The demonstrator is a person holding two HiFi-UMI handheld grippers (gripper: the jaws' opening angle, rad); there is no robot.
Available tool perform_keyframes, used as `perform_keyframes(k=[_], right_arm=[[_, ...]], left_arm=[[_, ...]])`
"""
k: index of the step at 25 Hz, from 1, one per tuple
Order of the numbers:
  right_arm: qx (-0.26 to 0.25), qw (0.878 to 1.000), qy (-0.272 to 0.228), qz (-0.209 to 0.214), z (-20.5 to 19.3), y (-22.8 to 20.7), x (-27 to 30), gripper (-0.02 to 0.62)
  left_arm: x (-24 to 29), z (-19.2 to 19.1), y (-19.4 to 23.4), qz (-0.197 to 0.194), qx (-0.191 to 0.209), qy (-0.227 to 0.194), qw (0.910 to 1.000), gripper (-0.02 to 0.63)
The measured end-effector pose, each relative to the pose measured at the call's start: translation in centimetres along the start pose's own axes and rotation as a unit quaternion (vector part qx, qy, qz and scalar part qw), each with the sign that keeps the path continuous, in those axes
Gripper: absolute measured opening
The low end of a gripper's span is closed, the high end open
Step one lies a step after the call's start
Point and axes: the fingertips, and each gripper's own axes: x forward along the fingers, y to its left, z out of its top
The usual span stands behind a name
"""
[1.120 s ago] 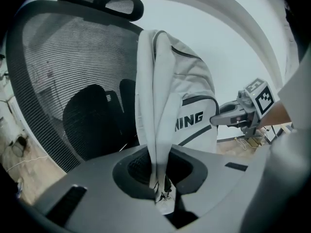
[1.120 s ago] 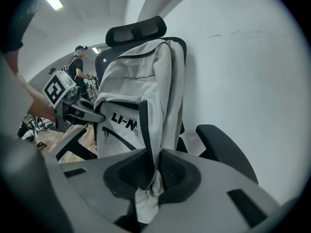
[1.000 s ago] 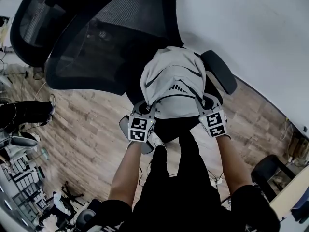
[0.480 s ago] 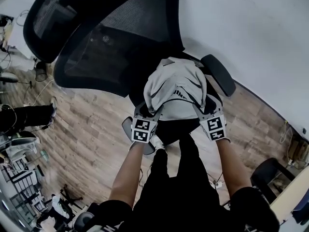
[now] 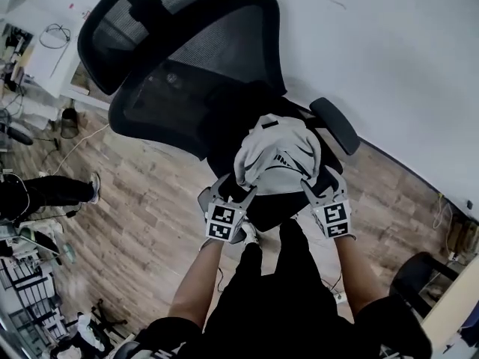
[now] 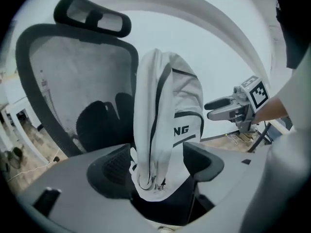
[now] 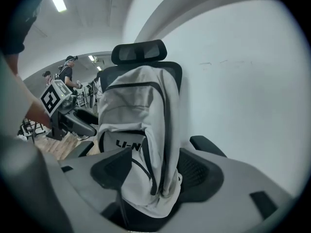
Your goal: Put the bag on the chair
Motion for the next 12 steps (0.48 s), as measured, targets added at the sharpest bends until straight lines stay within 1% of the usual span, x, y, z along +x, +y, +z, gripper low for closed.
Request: perform_keyframes(k=[3, 6, 7, 8, 9, 10, 11, 12], right_arm=[[-0.005, 0.999, -0.031, -0.013, 2.5, 0.7, -2.4, 0.297], [-0.013, 0.998, -0.055, -0.031, 5.4, 1.5, -4.5, 0.236], [-0.011, 0.997, -0.062, -0.038, 6.3, 1.6, -5.1, 0.169], [-0.007, 0.997, -0.068, -0.046, 7.0, 1.8, -5.7, 0.128], [-0.002, 0.996, -0.073, -0.052, 7.7, 1.9, -6.2, 0.079], [0.002, 0.995, -0.076, -0.058, 8.4, 2.1, -6.7, 0.025], [0.005, 0.995, -0.080, -0.061, 9.0, 2.3, -7.3, 0.021], [0.007, 0.994, -0.085, -0.062, 9.6, 2.6, -7.8, 0.021]], left_arm=[[-2.6, 1.9, 0.3, 0.032, 0.000, -0.041, 0.9987, 0.350], [-4.8, 4.0, 0.4, 0.041, -0.004, -0.075, 0.9963, 0.348], [-5.7, 4.6, 0.6, 0.046, -0.008, -0.089, 0.9950, 0.329], [-6.7, 5.3, 0.8, 0.055, -0.015, -0.104, 0.9929, 0.289], [-7.7, 6.1, 1.1, 0.066, -0.023, -0.120, 0.9904, 0.216], [-8.7, 6.8, 1.4, 0.077, -0.027, -0.132, 0.9879, 0.114], [-9.6, 7.5, 1.5, 0.084, -0.027, -0.142, 0.9859, 0.035], [-10.3, 8.1, 1.4, 0.085, -0.025, -0.151, 0.9846, 0.030]])
